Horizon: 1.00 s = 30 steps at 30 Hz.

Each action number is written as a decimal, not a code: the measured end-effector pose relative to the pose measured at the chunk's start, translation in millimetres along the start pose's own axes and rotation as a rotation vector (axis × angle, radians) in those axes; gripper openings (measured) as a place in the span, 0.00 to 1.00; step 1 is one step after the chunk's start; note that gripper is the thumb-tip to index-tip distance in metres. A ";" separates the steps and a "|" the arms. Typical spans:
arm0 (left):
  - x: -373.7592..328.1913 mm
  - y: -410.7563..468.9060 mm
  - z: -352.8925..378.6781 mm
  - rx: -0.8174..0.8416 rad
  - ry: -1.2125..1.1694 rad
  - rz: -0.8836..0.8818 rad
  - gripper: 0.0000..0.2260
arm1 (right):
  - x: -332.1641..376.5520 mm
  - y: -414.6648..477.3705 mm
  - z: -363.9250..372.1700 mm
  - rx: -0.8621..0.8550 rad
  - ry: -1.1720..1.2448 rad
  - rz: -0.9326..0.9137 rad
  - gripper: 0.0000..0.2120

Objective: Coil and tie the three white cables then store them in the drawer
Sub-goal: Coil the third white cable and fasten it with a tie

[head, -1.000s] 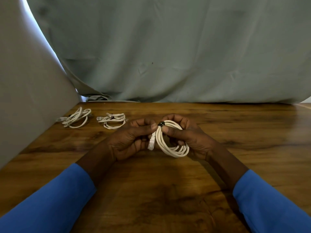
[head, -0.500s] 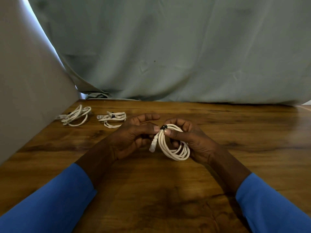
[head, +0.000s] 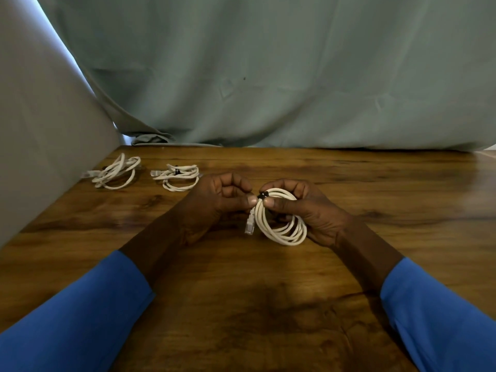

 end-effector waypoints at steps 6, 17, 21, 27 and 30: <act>-4.4 2.6 0.9 0.076 0.089 0.155 0.14 | -0.2 1.5 -2.0 -0.015 0.020 -0.011 0.12; 3.7 5.0 16.0 0.041 0.061 0.201 0.14 | -3.6 -3.7 4.6 0.061 -0.152 -0.025 0.15; 2.3 6.8 12.6 -0.007 0.015 0.168 0.09 | -3.6 -1.9 4.8 0.015 -0.100 -0.058 0.12; -3.0 7.7 0.6 0.032 -0.058 0.022 0.10 | -1.3 1.7 3.0 -0.015 0.038 -0.053 0.12; -2.9 6.6 -0.9 0.078 -0.030 -0.031 0.11 | -0.6 3.2 1.7 -0.022 0.079 -0.052 0.14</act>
Point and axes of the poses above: each hand's wrist, its own y-axis towards the middle knuckle, its own z-axis out of the palm, x = y × z, the point moved 2 cm from there along y, towards the middle knuckle, and after that the axes turned 11 degrees about -y, right-handed, at the moved point
